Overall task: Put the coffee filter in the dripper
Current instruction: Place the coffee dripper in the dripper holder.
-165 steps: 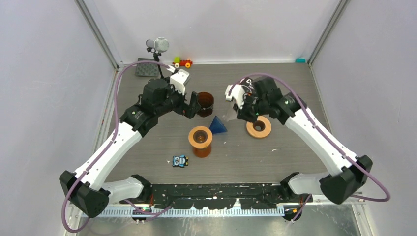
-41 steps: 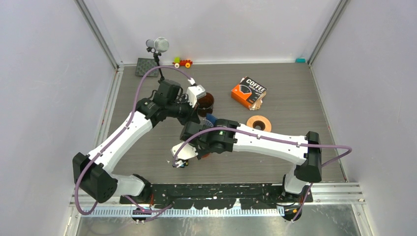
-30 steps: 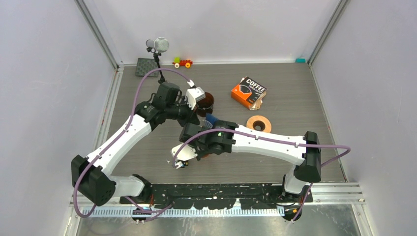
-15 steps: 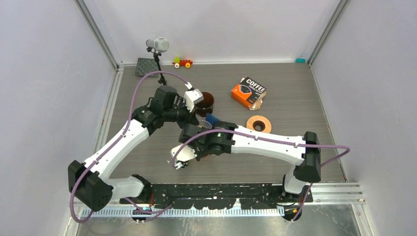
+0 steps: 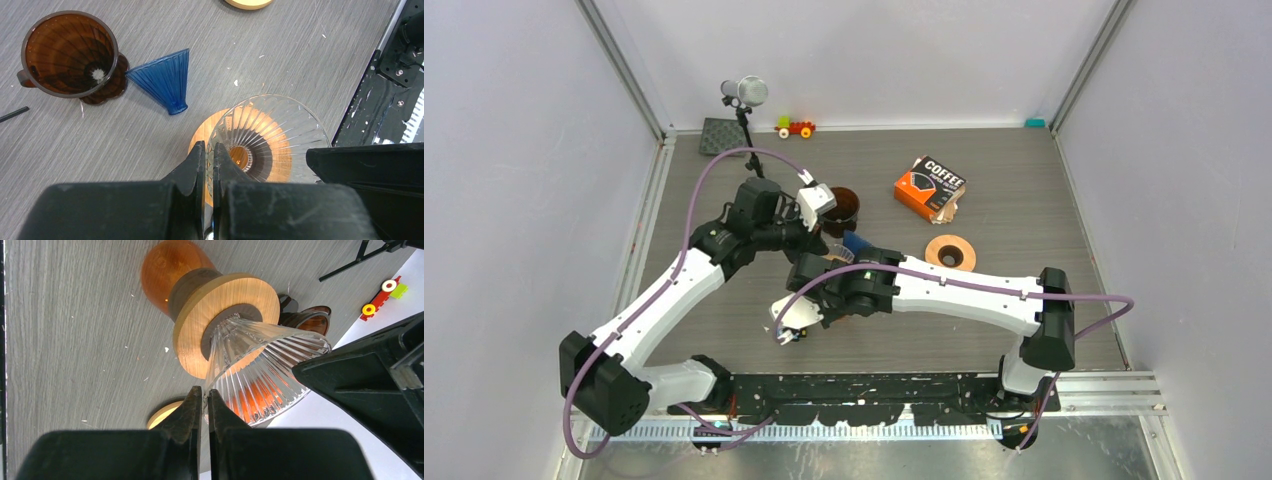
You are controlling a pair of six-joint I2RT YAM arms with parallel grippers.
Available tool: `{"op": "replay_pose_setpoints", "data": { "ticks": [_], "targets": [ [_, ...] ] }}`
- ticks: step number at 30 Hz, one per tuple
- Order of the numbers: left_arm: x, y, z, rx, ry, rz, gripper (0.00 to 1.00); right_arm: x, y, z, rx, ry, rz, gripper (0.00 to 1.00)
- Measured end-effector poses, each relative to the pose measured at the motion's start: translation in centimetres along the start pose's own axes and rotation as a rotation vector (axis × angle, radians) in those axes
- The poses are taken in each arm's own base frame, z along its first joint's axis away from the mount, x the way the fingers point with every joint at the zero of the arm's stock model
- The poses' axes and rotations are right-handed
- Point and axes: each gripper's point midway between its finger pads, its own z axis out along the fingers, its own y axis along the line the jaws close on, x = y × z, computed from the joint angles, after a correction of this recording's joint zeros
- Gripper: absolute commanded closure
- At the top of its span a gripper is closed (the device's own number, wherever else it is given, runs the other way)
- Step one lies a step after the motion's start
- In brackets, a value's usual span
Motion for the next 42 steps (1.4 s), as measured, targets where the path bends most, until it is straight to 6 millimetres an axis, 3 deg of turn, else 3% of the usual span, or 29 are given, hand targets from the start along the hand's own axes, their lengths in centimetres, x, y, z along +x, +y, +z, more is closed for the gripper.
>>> {"op": "replay_pose_setpoints", "data": {
  "ticks": [42],
  "targets": [
    [0.47, 0.83, 0.30, -0.029, 0.009, 0.050, 1.00, -0.12, -0.58, 0.33, -0.035, 0.039, -0.004, 1.00]
  ]
}}
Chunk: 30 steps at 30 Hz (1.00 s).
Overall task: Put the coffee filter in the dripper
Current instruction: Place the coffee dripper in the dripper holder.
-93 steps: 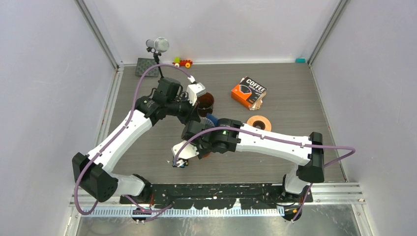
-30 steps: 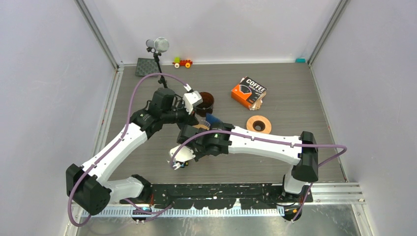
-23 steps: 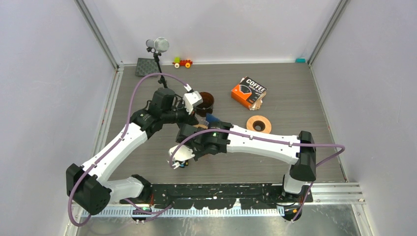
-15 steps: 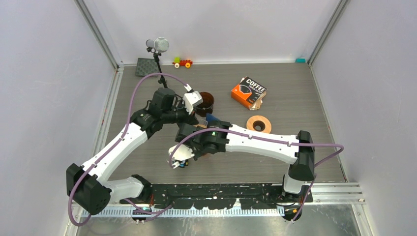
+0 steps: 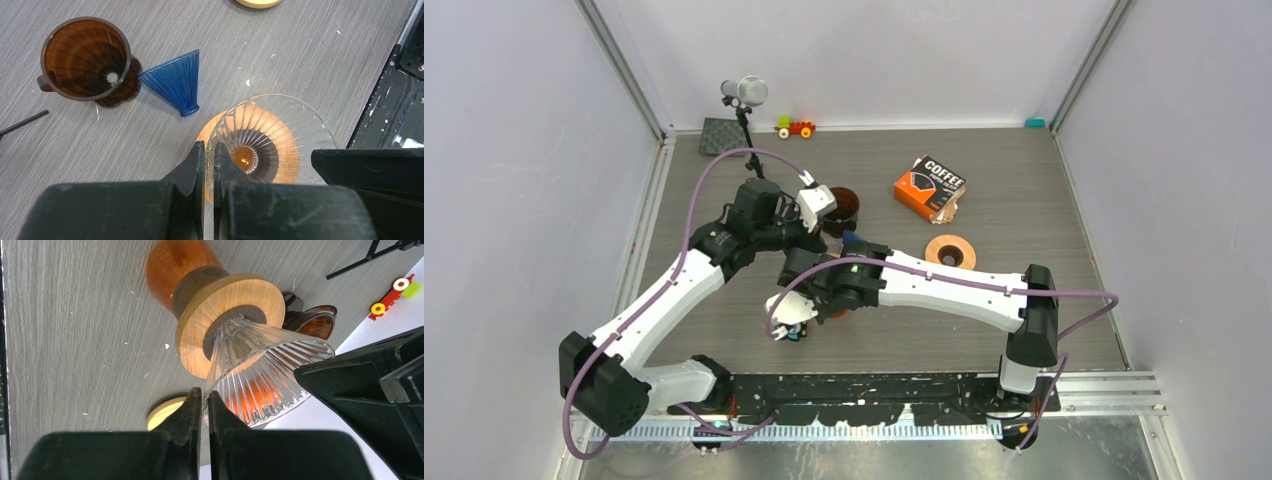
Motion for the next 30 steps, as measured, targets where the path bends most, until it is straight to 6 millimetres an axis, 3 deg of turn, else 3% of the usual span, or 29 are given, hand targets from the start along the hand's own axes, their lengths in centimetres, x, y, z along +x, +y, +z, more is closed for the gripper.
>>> {"op": "replay_pose_setpoints", "data": {
  "ticks": [30],
  "targets": [
    [0.27, 0.63, 0.59, 0.001, 0.052, 0.016, 1.00, 0.30, -0.65, 0.11, -0.033, 0.008, 0.018, 1.00]
  ]
}}
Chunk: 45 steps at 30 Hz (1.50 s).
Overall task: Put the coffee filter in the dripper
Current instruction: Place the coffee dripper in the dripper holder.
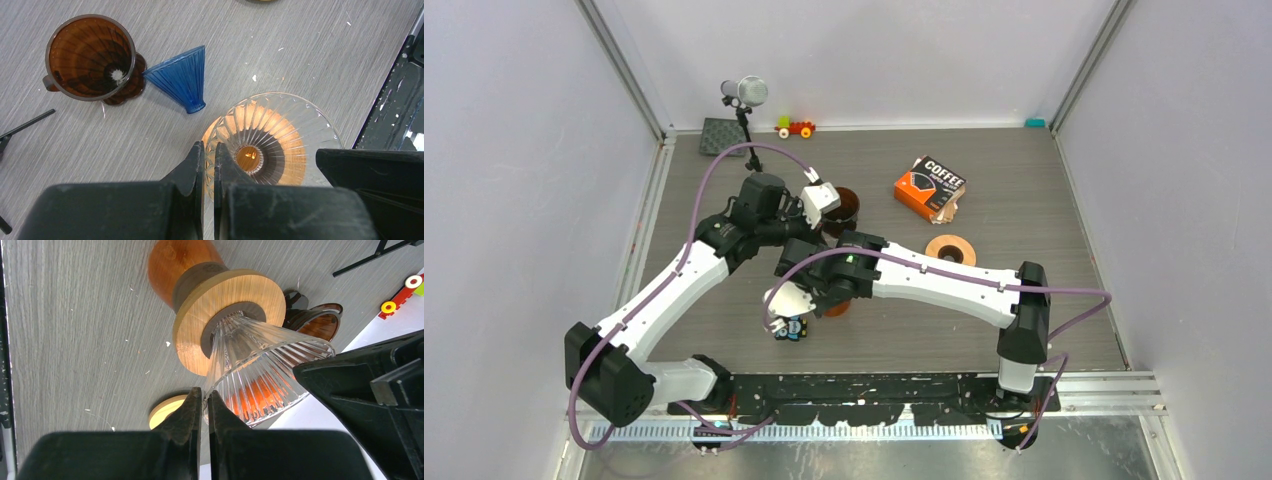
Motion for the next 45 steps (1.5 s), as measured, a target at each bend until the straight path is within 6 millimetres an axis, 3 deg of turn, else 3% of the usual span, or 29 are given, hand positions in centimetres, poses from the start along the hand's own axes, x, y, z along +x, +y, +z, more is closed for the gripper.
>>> {"op": "replay_pose_setpoints", "data": {
  "ticks": [45],
  "targets": [
    [0.79, 0.19, 0.05, -0.016, -0.011, 0.053, 1.00, -0.20, -0.10, 0.38, -0.062, 0.042, -0.027, 1.00]
  ]
}}
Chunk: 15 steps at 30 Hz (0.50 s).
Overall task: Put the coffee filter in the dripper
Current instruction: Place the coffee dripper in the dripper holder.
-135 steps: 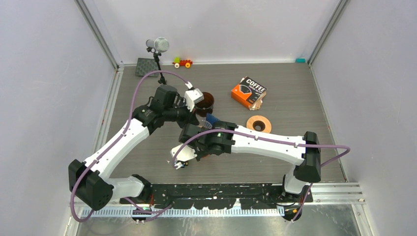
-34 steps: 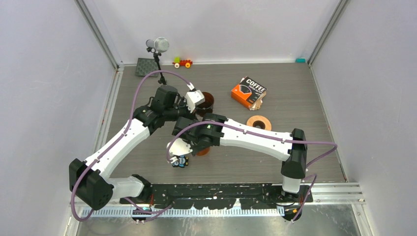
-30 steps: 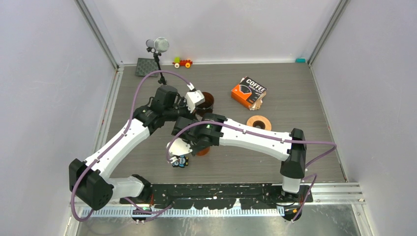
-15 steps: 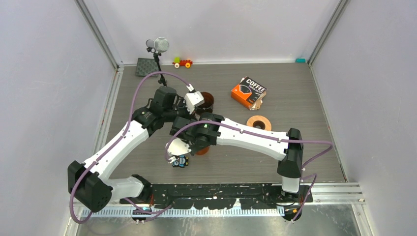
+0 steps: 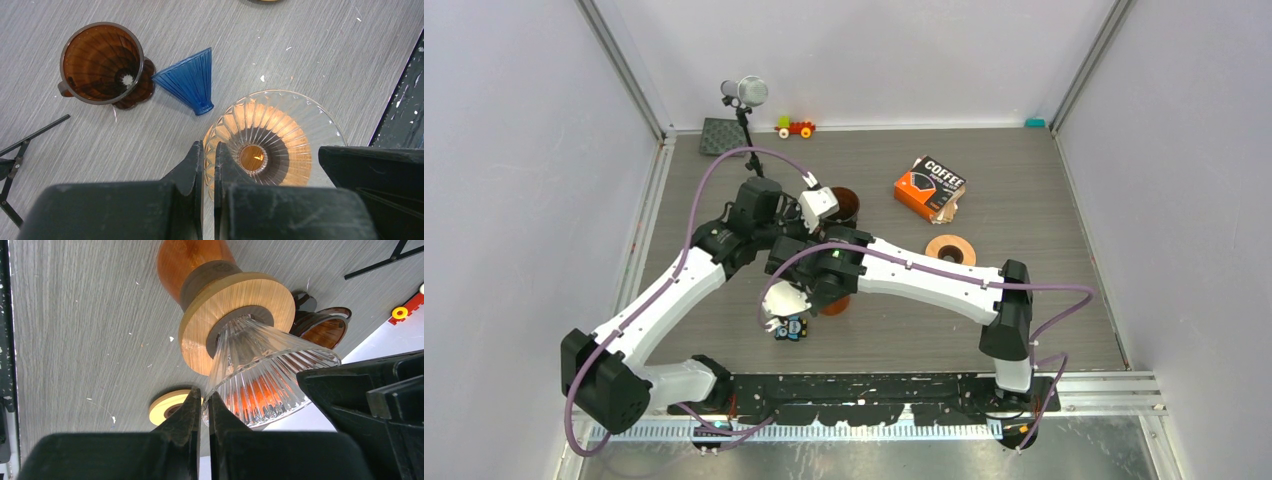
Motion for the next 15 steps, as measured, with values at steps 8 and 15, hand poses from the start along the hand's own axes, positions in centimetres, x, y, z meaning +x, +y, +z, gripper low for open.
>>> {"op": "replay_pose_setpoints", "data": {
  "ticks": [8, 15],
  "targets": [
    [0.13, 0.02, -0.06, -0.005, -0.010, 0.022, 1.00, -0.08, 0.01, 0.07, -0.015, 0.008, -0.011, 0.99],
    [0.20, 0.15, -0.13, -0.019, -0.023, 0.039, 1.00, -0.14, -0.02, 0.21, -0.023, 0.015, -0.021, 1.00]
  ]
}}
